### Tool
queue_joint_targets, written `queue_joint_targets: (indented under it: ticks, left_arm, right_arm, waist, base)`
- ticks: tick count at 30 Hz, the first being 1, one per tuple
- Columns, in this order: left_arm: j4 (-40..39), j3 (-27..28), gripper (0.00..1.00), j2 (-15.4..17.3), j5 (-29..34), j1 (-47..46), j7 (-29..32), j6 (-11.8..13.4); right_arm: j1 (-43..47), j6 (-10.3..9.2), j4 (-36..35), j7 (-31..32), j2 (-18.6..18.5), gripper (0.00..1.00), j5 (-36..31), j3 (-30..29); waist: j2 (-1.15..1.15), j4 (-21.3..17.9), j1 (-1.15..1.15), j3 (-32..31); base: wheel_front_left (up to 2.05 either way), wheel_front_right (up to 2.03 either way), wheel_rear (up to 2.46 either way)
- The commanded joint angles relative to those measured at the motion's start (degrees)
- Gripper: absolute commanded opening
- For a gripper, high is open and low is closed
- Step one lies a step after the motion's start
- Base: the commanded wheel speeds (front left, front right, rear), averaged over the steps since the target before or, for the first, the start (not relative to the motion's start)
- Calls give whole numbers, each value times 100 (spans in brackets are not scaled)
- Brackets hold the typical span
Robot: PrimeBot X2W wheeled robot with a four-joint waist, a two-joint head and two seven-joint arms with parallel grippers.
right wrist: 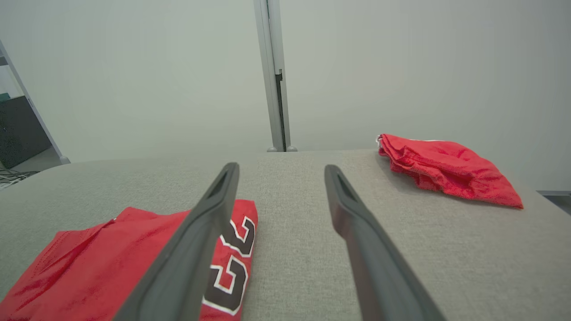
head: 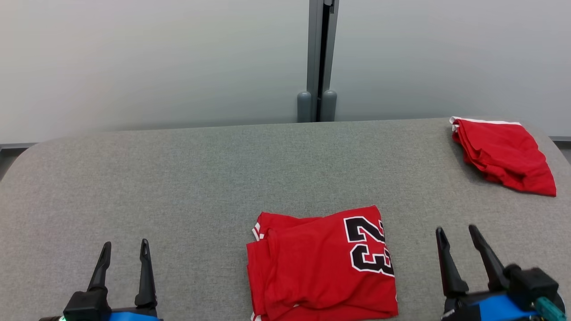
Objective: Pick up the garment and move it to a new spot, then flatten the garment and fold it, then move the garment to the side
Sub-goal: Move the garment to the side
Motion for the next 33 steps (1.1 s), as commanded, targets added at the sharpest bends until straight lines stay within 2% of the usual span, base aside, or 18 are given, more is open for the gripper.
queue_joint_targets:
  ticks: [1,7,13,23,33]
  left_arm:
    - [-30,31,100,-12,29,-118,-26,-18]
    - [-25,-80,100,-67,70,-265,-26,-41]
    - [-55,-207,100,-141,103,-452,-26,-63]
    - [67,-311,100,-191,108,-723,-26,-118]
    - [116,-283,100,-202,158,-806,-26,-147]
  right_arm:
    - [-253,3,-4,3,-67,100,55,62]
    - [-883,3,222,352,-135,100,128,329]
    - [-1355,2,894,765,-124,100,146,582]
    - [-1620,2,2215,584,-165,100,217,643]
    - [-1764,2,3262,370,-55,100,377,779]
  waist:
    - [0,16,0,29]
    - [0,143,0,165]
    - [0,347,0,418]
    - [0,622,0,723]
    - [0,665,0,841]
  base:
    - [0,0,0]
    - [0,0,0]
    - [0,0,0]
    - [0,0,0]
    - [0,0,0]
